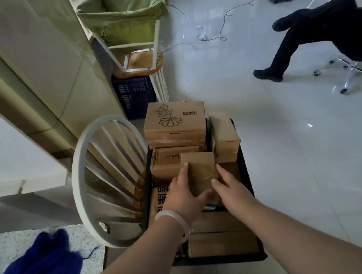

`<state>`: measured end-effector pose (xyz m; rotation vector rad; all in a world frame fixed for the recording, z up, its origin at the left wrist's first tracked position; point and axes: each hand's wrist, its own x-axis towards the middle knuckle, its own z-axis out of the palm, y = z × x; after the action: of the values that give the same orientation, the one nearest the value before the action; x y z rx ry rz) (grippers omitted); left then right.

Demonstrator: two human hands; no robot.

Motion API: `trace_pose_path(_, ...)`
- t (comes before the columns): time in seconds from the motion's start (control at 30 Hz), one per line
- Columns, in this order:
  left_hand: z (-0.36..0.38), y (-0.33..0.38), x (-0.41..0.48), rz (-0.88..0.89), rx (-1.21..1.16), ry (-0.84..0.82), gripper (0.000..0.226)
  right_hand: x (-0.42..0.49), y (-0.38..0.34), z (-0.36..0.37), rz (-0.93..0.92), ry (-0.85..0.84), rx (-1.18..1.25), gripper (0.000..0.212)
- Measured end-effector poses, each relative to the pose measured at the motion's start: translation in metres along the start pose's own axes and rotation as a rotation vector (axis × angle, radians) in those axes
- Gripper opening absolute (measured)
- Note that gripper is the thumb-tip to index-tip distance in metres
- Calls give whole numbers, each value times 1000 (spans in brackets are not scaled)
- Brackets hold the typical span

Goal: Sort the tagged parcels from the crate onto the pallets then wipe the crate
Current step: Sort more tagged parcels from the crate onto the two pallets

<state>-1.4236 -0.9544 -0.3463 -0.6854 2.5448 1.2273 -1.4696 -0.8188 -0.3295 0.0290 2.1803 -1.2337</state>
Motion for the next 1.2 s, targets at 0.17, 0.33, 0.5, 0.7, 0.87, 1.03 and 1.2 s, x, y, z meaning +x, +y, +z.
trace_pose_path(0.17,-2,24,-26,-76,25,128,111,-36,-9,-13,-161,-37,49,48)
trace_pose_path(0.33,3,38,-64,-67,-110,238,114,-63,-2,-37,-274,-70,15,43)
trace_pose_path(0.5,24,42,-109,12,-508,276,111,-79,26,-71,-194,17,-145,71)
trace_pose_path(0.7,56,45,-162,22,-727,281,111,-115,54,-106,-115,-37,-80,94)
trace_pose_path(0.87,69,40,-198,-34,-537,418,80,-123,74,-106,-201,-16,-188,119)
trace_pose_path(1.03,68,29,-227,-95,-503,561,55,-156,67,-99,-270,-56,-164,104)
trace_pose_path(1.2,57,20,-257,-178,-638,580,51,-181,56,-81,-350,-55,-179,84)
